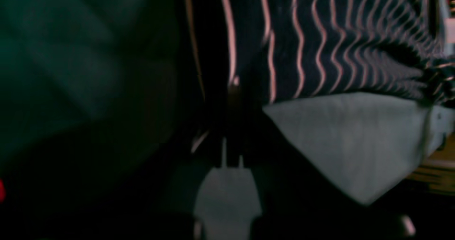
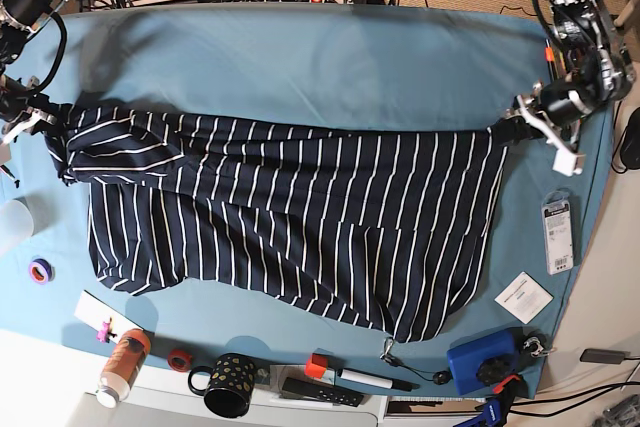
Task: Layout the t-shirt on the table in an organized manner, then fold the t-shirt properly
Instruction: 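Drag the folded shirt edge away from the arms with both grippers, then release the shirt with the left gripper and move the right gripper to the shirt's side, then grasp the shirt side with the right gripper and tuck it inward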
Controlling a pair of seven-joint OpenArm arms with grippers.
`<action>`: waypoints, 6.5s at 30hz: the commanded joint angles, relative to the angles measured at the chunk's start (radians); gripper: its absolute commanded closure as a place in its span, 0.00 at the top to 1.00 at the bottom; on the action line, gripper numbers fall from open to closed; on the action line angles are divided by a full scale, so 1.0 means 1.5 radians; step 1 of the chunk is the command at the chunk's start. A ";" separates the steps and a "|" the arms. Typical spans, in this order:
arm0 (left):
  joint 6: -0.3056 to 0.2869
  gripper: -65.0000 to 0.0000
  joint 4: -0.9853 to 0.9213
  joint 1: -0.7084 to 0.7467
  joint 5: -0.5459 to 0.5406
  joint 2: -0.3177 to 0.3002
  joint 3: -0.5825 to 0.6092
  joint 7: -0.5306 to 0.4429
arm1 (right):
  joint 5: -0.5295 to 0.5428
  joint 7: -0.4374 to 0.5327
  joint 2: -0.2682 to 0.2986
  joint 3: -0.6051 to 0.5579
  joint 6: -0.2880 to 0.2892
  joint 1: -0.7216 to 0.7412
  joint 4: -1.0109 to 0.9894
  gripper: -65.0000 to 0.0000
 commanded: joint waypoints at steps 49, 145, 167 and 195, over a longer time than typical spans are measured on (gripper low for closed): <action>-0.044 0.23 0.241 0.319 -0.144 -0.010 -0.076 0.067 | 0.145 0.009 0.109 0.005 0.001 -0.188 0.009 0.16; 0.108 0.30 0.264 0.083 0.270 -0.072 0.226 -0.089 | -0.164 0.322 0.022 -0.224 -0.034 0.165 0.009 0.22; 0.108 0.30 0.264 0.083 0.243 -0.072 0.226 -0.095 | -0.531 0.342 -0.106 -0.463 -0.209 0.192 -0.001 0.00; 0.108 0.30 0.264 0.083 0.243 -0.072 0.226 -0.112 | -0.465 0.132 -0.063 -0.325 -0.192 0.051 0.304 0.33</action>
